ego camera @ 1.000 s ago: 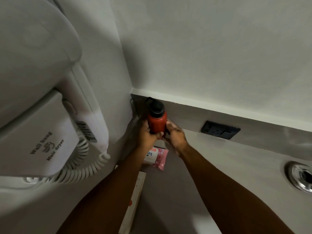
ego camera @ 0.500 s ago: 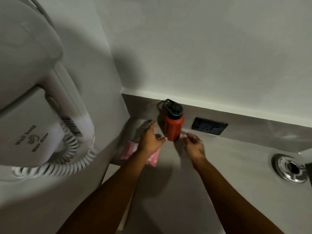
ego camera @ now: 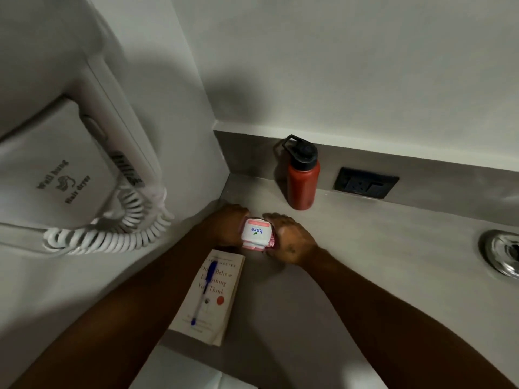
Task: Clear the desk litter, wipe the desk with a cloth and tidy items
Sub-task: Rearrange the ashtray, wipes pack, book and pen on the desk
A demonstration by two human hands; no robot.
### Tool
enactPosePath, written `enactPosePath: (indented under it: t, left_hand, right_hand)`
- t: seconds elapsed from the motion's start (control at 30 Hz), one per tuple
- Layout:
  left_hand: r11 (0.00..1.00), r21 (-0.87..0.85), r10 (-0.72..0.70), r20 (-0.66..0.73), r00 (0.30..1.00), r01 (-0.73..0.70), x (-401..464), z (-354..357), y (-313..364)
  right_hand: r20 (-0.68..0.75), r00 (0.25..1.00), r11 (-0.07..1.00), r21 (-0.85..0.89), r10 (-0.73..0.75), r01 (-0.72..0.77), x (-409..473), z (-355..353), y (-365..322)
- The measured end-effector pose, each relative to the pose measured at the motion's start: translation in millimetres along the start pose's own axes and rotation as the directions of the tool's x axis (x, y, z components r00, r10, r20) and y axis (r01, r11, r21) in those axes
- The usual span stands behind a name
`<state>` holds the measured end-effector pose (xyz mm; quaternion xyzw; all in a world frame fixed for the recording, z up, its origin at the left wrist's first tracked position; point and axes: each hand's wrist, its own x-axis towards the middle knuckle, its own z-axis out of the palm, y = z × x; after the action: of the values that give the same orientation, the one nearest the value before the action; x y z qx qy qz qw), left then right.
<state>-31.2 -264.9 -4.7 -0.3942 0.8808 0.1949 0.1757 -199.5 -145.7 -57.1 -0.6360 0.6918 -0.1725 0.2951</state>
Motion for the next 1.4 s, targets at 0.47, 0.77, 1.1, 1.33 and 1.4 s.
enactPosePath:
  t: [0.47, 0.77, 1.1, 1.33, 1.4]
  left_hand:
    - [0.538, 0.223, 0.777, 0.241, 0.581, -0.813, 33.4, 57.1, 325.0]
    - [0.115, 0.229, 0.892, 0.404, 0.202, -0.967, 41.5, 102.2, 511.6]
    - [0.051, 0.289, 0.825, 0.528, 0.203, -0.956, 54.3, 114.5, 545.3]
    - [0.023, 0.362, 0.833, 0.508, 0.218, -0.932, 56.5, 120.5, 531.4]
    - [0.057, 0.374, 0.86, 0.453, 0.236, -0.926, 54.9, 111.2, 519.8]
  right_hand:
    - [-0.486, 0.719, 0.867, 0.231, 0.496, -0.442, -303.4, -55.5, 111.4]
    - [-0.497, 0.296, 0.551, 0.511, 0.816, -0.66, -417.8, -68.5, 156.3]
    - [-0.434, 0.179, 0.413, 0.535, 0.883, -0.737, -414.4, -60.8, 181.2]
    - [-0.426, 0.212, 0.411, 0.456, 0.879, -0.79, -413.1, -68.2, 180.9]
    - [-0.482, 0.229, 0.452, 0.42, 0.846, -0.787, -411.9, -74.6, 178.5]
